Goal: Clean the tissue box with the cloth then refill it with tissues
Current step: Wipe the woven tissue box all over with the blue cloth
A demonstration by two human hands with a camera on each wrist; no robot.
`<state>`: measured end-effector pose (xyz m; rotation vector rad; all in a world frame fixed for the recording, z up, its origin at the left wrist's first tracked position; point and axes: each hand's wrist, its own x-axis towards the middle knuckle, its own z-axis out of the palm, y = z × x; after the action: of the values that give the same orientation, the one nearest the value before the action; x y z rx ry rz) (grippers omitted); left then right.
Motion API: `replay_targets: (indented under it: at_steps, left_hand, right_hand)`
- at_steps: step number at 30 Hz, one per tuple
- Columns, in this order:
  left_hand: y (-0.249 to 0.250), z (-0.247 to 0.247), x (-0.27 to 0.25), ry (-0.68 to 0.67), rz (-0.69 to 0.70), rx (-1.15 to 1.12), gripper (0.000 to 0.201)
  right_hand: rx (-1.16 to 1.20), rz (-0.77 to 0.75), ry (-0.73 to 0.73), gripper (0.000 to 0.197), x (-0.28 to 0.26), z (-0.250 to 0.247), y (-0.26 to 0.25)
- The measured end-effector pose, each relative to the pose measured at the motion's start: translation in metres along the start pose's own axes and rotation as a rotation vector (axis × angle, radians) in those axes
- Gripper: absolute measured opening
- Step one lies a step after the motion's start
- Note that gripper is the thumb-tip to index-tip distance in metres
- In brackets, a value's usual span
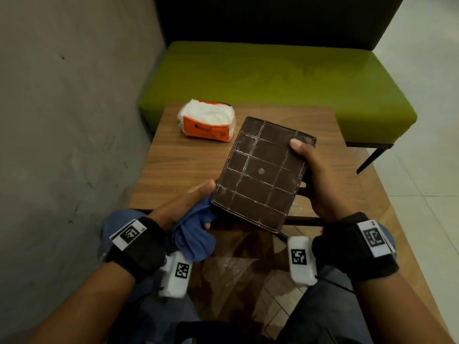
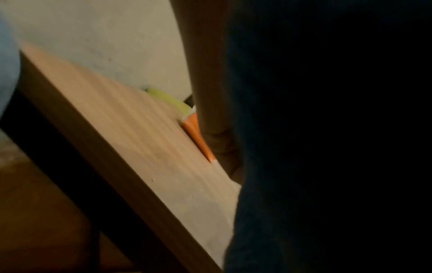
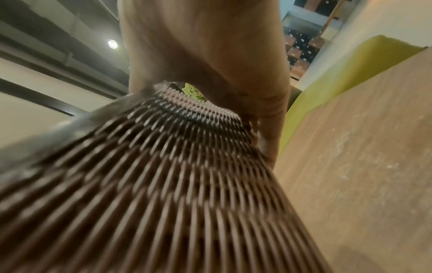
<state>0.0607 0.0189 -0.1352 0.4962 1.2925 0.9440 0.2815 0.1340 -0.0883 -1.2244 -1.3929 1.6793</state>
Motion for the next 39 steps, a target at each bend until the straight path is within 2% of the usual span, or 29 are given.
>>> replay_targets:
  at_steps: [2,3,5,7,8,11,14,16,18,22,27,29,31,34,37,39]
  left_hand:
    - [-0.005,0.001,0.002,-0.082,-0.025,-0.03,0.084]
    - [-0.009,0.0,0.006,-0.08,-0.014,-0.055,0.086]
    - [-0.011,0.004,0.009,-0.104,0.029,-0.103,0.082]
    - [-0.011,0.008,0.014,-0.141,0.065,-0.15,0.08]
    - [-0.01,0.012,0.015,-0.154,0.078,-0.171,0.08]
    - [-0.008,0.016,0.023,-0.082,0.173,-0.132,0.073]
    - [-0.009,0.028,0.026,-0.11,0.23,-0.176,0.07]
    - [-0.011,0.036,0.027,-0.108,0.254,-0.201,0.066]
    - [-0.014,0.043,0.03,-0.107,0.244,-0.204,0.064]
    - [-0.02,0.048,0.035,-0.138,0.205,-0.239,0.085]
    - [-0.028,0.043,0.037,-0.113,0.188,-0.235,0.077]
    - [-0.028,0.038,0.034,-0.044,0.184,-0.137,0.069]
    - [-0.03,0.023,0.034,0.126,0.246,-0.072,0.068]
    - [-0.02,-0.003,0.033,0.361,0.308,-0.323,0.066]
    - [0.012,-0.011,0.033,0.392,0.486,-0.473,0.072]
    - [0.037,0.008,0.027,0.419,0.627,-0.471,0.072]
  right_hand:
    - [-0.017,-0.004,-0.018,0.04,0.0,0.003,-0.005]
    - [-0.012,-0.018,-0.025,0.04,-0.001,0.003,-0.006]
    - [0.024,-0.035,-0.044,0.047,-0.005,0.003,-0.003]
    - [0.033,0.009,-0.084,0.078,-0.008,0.004,0.01]
    - [0.031,0.036,-0.108,0.086,-0.012,0.007,0.017]
    - [0.142,0.05,-0.056,0.078,-0.018,0.02,0.035]
    - [0.499,0.022,0.097,0.082,-0.019,0.03,0.047]
    - [0.636,-0.002,0.141,0.085,-0.022,0.038,0.05]
    - [0.666,-0.044,0.159,0.084,-0.023,0.044,0.052]
    - [0.665,-0.075,0.194,0.08,-0.019,0.047,0.048]
    - [0.537,-0.007,0.216,0.084,-0.013,0.045,0.05]
    - [0.508,0.008,0.272,0.086,-0.01,0.041,0.051]
    - [0.511,0.035,0.345,0.091,-0.007,0.033,0.052]
    - [0.474,0.071,0.383,0.098,-0.006,0.024,0.054]
    - [0.421,0.081,0.359,0.1,-0.009,0.027,0.058]
    - [0.403,0.104,0.346,0.1,-0.01,0.033,0.059]
